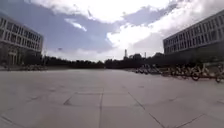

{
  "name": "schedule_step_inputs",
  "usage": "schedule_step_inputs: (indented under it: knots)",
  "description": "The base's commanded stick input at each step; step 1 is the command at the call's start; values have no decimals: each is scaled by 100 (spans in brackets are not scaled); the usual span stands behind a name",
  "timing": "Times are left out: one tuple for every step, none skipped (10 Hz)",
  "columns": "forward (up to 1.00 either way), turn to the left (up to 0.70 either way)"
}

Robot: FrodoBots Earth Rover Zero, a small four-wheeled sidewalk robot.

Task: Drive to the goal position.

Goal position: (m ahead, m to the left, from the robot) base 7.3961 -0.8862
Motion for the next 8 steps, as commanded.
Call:
schedule_step_inputs:
  knots:
    - [50, 1]
    - [50, 1]
    - [50, 1]
    - [50, 1]
    - [50, 1]
    - [50, 1]
    - [50, 1]
    - [50, 1]
